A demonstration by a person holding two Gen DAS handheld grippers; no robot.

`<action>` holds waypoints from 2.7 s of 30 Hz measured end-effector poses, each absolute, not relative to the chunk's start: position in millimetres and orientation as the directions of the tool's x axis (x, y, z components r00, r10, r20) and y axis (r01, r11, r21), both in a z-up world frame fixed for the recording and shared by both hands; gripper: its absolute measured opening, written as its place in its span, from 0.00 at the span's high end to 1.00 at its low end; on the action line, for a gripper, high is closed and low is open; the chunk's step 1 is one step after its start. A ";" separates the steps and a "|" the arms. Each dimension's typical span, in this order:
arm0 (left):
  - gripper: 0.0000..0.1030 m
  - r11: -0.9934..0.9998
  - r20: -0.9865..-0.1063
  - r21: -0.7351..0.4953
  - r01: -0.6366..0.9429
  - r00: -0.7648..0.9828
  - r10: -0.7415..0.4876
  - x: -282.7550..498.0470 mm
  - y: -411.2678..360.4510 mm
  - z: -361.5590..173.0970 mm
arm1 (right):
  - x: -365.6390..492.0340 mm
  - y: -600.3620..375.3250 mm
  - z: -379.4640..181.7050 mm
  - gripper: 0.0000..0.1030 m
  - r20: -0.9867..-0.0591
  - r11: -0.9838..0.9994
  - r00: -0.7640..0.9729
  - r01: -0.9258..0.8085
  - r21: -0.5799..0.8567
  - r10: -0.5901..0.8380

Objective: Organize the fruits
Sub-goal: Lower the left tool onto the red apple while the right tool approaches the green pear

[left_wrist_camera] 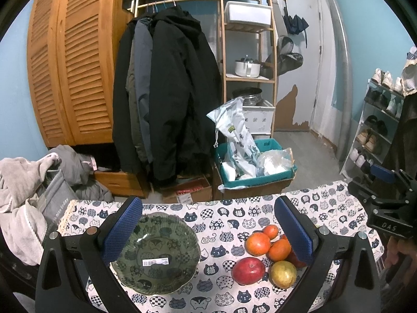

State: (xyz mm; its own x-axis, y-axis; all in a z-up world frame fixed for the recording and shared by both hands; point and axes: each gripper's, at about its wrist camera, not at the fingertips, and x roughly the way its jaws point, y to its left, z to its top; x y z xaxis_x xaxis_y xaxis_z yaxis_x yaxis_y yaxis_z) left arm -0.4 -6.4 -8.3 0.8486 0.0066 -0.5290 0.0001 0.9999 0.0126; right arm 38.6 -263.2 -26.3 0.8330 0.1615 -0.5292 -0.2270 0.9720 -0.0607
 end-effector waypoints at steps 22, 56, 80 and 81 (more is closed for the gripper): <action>0.01 0.999 -0.774 -0.034 0.007 0.633 -0.031 58.2 -19.9 -96.3 | 70.3 -291.7 -85.5 0.16 -0.728 0.986 0.683 -0.153 -0.066 0.057; 0.01 0.994 -0.947 -0.023 0.107 0.316 -0.056 92.1 -77.5 -231.4 | 91.4 -341.5 -211.3 0.16 -0.938 1.000 0.347 -0.016 -0.019 -0.012; 0.23 0.986 -0.961 -0.113 0.120 0.238 -0.139 109.9 -85.0 -262.8 | 131.5 -328.4 -230.4 0.16 -0.940 0.997 0.336 -0.054 0.049 0.064; 0.23 0.987 -0.959 -0.115 0.116 0.244 -0.141 109.7 -81.1 -260.8 | 136.3 -328.4 -233.0 0.16 -0.942 0.998 0.330 -0.051 0.048 0.062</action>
